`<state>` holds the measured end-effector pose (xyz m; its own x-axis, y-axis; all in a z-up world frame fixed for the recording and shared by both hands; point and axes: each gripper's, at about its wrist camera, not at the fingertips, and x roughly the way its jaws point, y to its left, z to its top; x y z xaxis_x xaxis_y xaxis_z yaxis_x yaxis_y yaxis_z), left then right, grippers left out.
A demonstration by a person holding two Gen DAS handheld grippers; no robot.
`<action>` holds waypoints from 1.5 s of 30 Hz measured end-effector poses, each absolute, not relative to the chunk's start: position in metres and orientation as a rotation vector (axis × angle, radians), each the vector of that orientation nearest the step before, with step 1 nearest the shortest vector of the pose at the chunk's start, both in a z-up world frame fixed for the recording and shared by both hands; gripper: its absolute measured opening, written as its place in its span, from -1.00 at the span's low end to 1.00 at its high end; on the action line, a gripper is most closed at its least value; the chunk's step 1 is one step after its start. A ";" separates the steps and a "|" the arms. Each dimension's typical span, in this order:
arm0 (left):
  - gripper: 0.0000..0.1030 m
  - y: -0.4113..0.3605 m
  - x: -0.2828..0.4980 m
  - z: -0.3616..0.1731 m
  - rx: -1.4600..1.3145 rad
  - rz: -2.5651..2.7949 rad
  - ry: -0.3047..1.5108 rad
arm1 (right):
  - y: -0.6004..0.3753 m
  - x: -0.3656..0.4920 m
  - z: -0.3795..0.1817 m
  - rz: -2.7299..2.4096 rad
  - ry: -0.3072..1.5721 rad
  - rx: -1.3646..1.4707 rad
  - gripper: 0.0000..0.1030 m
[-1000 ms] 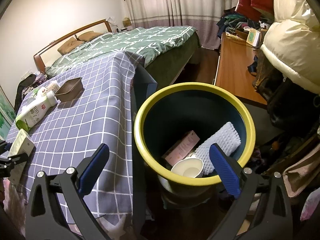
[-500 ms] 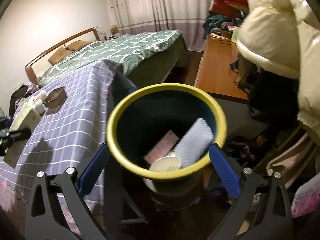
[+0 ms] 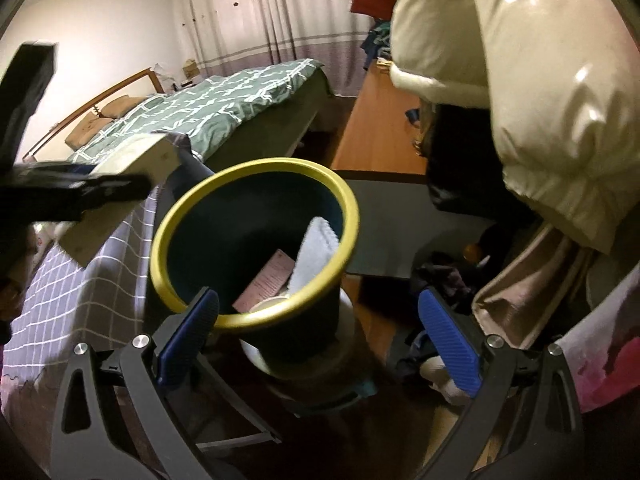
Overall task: Collect trash
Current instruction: 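Carry the beige carton over the bin and open the left tool, then reach the right tool to the white cloth and grasp it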
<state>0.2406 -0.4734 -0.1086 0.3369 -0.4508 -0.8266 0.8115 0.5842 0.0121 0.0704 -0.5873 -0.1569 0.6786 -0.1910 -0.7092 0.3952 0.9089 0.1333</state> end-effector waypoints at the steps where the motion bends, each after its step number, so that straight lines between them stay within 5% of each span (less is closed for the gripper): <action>1: 0.38 -0.482 0.242 -0.112 0.471 -0.869 0.896 | -0.589 0.070 -0.158 -0.336 0.761 0.292 0.85; 4: 0.40 -0.500 0.248 -0.123 0.468 -0.874 0.915 | -0.592 0.069 -0.162 -0.337 0.771 0.303 0.85; 8: 0.69 -0.495 0.250 -0.121 0.442 -0.856 0.895 | -0.589 0.070 -0.164 -0.330 0.776 0.308 0.85; 19: 0.78 -0.404 0.238 -0.072 0.339 -0.811 0.802 | -0.559 0.088 -0.164 -0.274 0.790 0.281 0.85; 45: 0.87 0.006 0.236 -0.072 -0.017 -0.297 0.644 | -0.359 0.197 -0.110 0.030 0.796 0.045 0.85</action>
<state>0.2363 0.0058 -0.0725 0.7589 -0.2780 -0.5889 0.2675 0.9576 -0.1073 0.1969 -0.3588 -0.1099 0.6994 0.0437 -0.7134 -0.0098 0.9986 0.0515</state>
